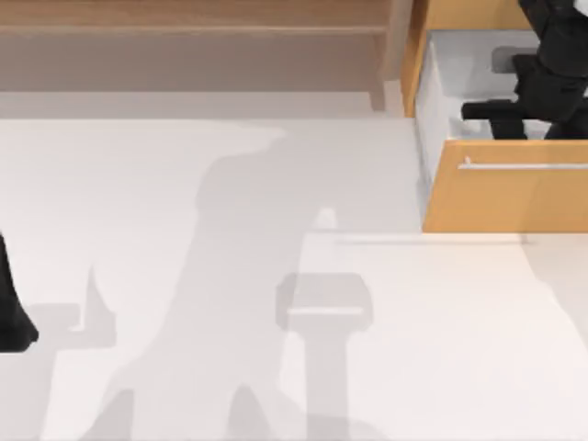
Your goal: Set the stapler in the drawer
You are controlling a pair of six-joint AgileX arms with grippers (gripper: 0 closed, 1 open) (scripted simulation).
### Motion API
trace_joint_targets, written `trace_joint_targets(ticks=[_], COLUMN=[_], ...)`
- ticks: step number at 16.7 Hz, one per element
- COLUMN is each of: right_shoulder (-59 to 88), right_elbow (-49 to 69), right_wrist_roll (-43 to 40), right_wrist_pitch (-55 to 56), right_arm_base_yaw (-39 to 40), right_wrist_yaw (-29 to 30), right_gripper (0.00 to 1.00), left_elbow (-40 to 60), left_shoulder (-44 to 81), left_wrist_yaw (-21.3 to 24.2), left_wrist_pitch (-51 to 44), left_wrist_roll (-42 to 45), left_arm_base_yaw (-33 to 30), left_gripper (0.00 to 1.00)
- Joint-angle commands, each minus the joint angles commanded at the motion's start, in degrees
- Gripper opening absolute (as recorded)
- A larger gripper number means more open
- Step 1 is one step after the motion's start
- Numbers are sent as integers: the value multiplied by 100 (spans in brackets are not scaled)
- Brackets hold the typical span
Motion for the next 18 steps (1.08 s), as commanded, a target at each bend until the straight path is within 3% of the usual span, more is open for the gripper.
trace_joint_targets(ticks=[5,18], right_shoulder=[0,-292], right_elbow=[0,-175], right_wrist_roll=[0,-145], right_wrist_pitch=[0,215], right_arm_base_yaw=[0,-2], right_wrist_yaw=[0,1], right_gripper=[98,100], left_elbow=[0,0], left_shoulder=[0,0], left_wrist_yaw=[0,0], left_wrist_pitch=[0,0], left_wrist_roll=[0,0], left_arm_base_yaw=[0,0], left_gripper=[100,100])
